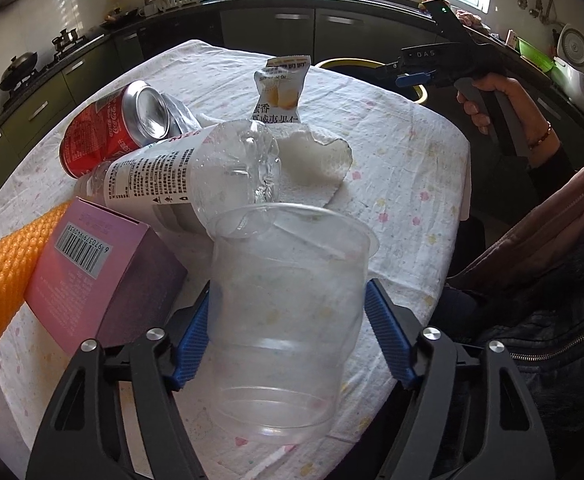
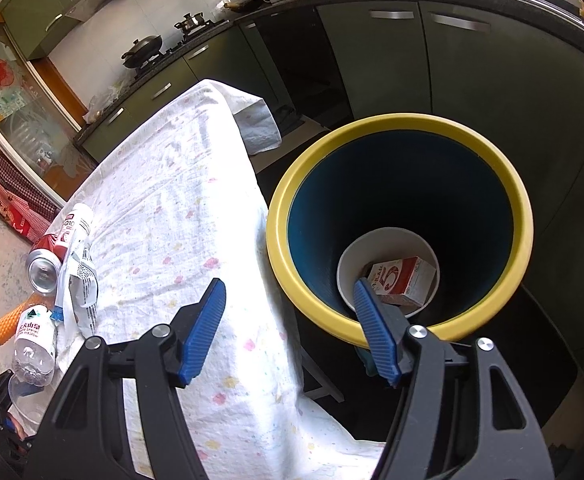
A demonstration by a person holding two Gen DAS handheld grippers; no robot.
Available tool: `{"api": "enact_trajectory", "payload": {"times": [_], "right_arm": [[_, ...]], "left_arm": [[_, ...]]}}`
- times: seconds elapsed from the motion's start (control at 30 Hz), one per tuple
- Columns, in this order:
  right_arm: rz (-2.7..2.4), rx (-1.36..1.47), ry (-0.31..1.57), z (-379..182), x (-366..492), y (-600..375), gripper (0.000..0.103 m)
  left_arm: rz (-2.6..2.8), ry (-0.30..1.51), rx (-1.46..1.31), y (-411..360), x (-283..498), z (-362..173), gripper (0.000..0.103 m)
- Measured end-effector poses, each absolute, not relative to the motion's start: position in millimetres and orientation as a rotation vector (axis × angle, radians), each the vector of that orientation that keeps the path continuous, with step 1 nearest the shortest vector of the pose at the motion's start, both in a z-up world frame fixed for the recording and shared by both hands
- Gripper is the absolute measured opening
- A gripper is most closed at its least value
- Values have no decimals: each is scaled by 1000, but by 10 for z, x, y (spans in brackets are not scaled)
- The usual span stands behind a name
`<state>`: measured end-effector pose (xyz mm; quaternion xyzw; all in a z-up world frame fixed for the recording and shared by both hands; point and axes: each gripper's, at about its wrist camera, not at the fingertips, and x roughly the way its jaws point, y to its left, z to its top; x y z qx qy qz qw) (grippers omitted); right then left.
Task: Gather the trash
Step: 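Grasp the clear plastic cup with the left gripper, then carry the plastic cup over the bin and open the left gripper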
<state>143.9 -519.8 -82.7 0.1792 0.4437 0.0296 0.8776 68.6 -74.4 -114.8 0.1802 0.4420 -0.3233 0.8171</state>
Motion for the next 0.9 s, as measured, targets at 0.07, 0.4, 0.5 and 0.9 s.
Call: {"api": "enact_trajectory", "payload": {"times": [0.07, 0.4, 0.5, 0.9], "right_arm": [[62, 374, 926, -828, 1440, -5199, 63], [73, 373, 928, -864, 1430, -5175, 63], [74, 376, 923, -860, 1403, -5180, 63], [18, 420, 853, -794, 1206, -5517, 63]], "left_arm": [[-685, 946, 361, -717, 703, -1129, 65], [-655, 908, 331, -739, 601, -934, 63], [-653, 887, 315, -796, 569, -822, 63], [-813, 791, 203, -1555, 880, -278, 63]]}}
